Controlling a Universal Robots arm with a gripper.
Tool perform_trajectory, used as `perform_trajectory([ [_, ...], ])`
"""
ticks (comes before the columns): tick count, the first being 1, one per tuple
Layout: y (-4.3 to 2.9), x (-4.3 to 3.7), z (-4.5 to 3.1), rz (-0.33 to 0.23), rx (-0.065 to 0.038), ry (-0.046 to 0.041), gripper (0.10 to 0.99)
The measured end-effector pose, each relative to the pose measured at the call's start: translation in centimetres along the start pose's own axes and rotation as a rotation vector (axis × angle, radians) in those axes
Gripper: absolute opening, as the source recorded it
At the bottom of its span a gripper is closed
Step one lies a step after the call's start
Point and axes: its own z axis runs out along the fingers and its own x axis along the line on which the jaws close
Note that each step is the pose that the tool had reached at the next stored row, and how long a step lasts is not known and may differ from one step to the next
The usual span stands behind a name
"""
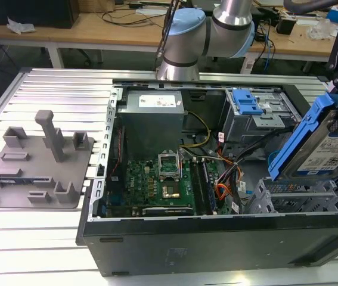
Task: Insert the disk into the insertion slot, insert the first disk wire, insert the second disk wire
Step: 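Insert the disk into the insertion slot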
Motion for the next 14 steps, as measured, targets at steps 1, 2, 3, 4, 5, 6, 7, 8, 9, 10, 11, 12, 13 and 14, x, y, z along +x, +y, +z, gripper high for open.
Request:
perform_trajectory([
  [1, 0.00, 0.00, 0.03, 0.001, 0.000, -0.0001, 0.365],
  [2, 0.00, 0.01, 0.11, 0.003, 0.000, -0.0001, 0.365],
  [3, 0.00, 0.01, 0.16, 0.004, 0.000, -0.0002, 0.365],
  [4, 0.00, 0.01, 0.19, 0.004, 0.000, -0.0001, 0.365],
  [5, -0.01, 0.02, 0.24, 0.005, 0.000, -0.0001, 0.365],
  [6, -0.01, 0.02, 0.27, 0.005, 0.000, -0.0002, 0.365],
  [7, -0.01, 0.02, 0.31, 0.005, 0.000, -0.0002, 0.365],
  [8, -0.01, 0.03, 0.34, 0.005, 0.000, -0.0002, 0.365],
  [9, -0.01, 0.04, 0.41, 0.005, 0.000, -0.0002, 0.365],
  [10, -0.01, 0.04, 0.47, 0.005, 0.000, -0.0001, 0.365],
  [11, -0.01, 0.05, 0.51, 0.005, 0.000, -0.0002, 0.365],
  [12, -0.02, 0.05, 0.56, 0.005, 0.000, -0.0002, 0.365],
  [13, -0.02, 0.06, 0.64, 0.005, 0.000, -0.0002, 0.365],
  [14, -0.02, 0.07, 0.75, 0.005, 0.000, -0.0002, 0.365],
])
